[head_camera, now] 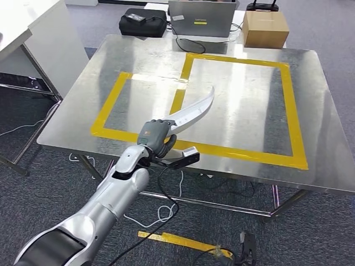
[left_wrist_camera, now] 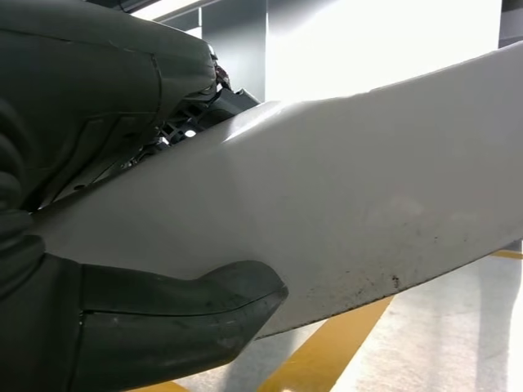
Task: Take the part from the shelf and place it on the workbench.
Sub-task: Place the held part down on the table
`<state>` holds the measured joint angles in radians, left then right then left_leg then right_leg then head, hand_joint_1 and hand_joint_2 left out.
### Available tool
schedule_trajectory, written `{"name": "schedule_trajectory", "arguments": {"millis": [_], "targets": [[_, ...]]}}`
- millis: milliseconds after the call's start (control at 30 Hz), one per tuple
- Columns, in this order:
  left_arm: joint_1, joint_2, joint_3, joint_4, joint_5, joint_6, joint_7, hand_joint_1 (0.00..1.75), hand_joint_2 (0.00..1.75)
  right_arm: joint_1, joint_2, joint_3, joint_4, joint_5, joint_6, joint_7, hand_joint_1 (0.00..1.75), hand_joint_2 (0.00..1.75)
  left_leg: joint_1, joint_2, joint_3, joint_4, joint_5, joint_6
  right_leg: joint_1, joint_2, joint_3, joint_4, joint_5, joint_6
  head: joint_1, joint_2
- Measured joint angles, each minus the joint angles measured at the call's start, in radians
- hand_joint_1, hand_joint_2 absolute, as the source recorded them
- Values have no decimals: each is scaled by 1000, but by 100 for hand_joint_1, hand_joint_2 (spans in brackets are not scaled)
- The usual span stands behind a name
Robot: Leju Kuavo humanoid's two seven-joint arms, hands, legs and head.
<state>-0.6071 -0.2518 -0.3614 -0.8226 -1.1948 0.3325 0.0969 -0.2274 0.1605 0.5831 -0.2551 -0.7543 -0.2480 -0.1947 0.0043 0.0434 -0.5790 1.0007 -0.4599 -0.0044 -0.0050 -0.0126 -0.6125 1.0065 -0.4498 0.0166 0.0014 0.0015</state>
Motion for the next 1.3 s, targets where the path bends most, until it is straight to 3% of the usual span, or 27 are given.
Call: {"name": "schedule_trajectory", "arguments": {"millis": [1067, 1300], "targets": [[-6, 2, 56, 15, 10, 25, -13, 175, 175, 12, 5, -111, -1, 117, 18, 11, 0, 175, 0, 0, 0, 0, 0, 0, 0, 0, 0, 0, 0, 0, 0, 0], [-5, 5, 57, 15, 9, 24, -13, 175, 175, 15, 8, -118, -1, 123, 18, 12, 0, 175, -4, 0, -2, 5, -4, 7, -5, -1, 0, -1, 2, 4, 0, 0]]}}
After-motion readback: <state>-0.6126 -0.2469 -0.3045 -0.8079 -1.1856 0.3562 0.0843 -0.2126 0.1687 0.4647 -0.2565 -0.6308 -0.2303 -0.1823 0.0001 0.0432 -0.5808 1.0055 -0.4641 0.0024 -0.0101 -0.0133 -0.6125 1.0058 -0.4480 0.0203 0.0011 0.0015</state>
